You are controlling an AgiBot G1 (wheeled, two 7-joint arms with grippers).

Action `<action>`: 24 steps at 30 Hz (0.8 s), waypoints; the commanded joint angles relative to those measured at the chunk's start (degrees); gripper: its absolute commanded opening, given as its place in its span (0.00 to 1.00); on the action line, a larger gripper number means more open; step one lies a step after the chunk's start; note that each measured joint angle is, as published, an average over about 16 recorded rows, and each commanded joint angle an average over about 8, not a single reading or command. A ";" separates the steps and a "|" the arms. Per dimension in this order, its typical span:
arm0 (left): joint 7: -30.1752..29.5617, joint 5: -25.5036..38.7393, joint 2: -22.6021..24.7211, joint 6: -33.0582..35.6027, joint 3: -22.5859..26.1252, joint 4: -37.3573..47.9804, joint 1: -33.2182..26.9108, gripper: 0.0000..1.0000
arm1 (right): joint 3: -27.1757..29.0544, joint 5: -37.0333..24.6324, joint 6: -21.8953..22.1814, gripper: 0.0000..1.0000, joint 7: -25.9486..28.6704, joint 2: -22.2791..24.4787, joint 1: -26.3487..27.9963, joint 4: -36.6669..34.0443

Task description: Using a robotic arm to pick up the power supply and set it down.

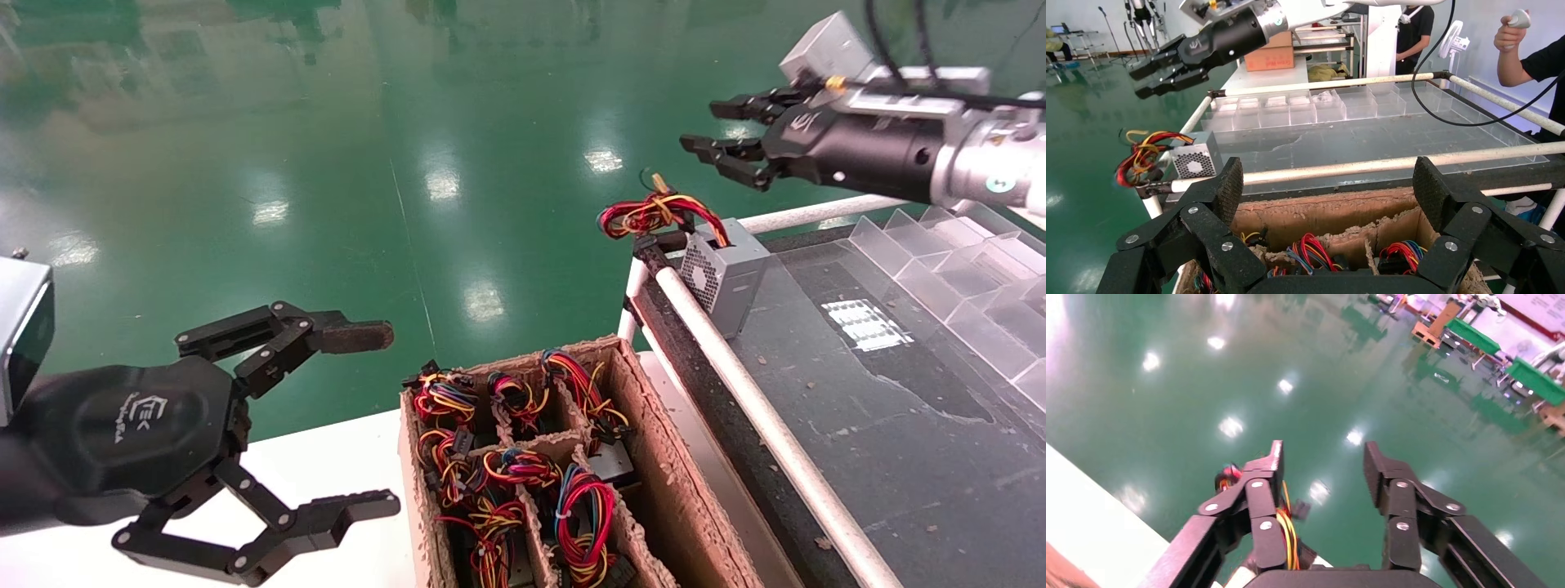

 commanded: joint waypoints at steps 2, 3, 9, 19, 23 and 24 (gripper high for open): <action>0.00 0.00 0.00 0.00 0.00 0.00 0.00 1.00 | 0.95 1.34 -1.21 1.00 1.76 0.87 0.40 -0.55; 0.00 0.00 0.00 0.00 0.00 0.00 0.00 1.00 | 1.36 1.93 -1.59 1.00 2.38 1.16 0.37 -0.61; 0.00 -0.01 -0.01 -0.01 0.00 0.01 0.01 1.00 | 2.69 4.66 -3.48 1.00 5.35 3.13 -2.24 3.21; 0.01 -0.01 -0.01 -0.01 0.00 0.02 0.00 1.00 | 4.02 9.44 -6.53 1.00 10.36 7.35 -10.34 15.80; 0.01 -0.01 -0.01 -0.01 0.00 0.02 0.00 1.00 | 4.55 11.36 -7.76 1.00 12.37 9.04 -13.59 20.86; 0.01 -0.01 -0.01 -0.01 0.00 0.02 0.00 1.00 | 4.69 11.84 -8.07 1.00 12.88 9.47 -14.41 22.14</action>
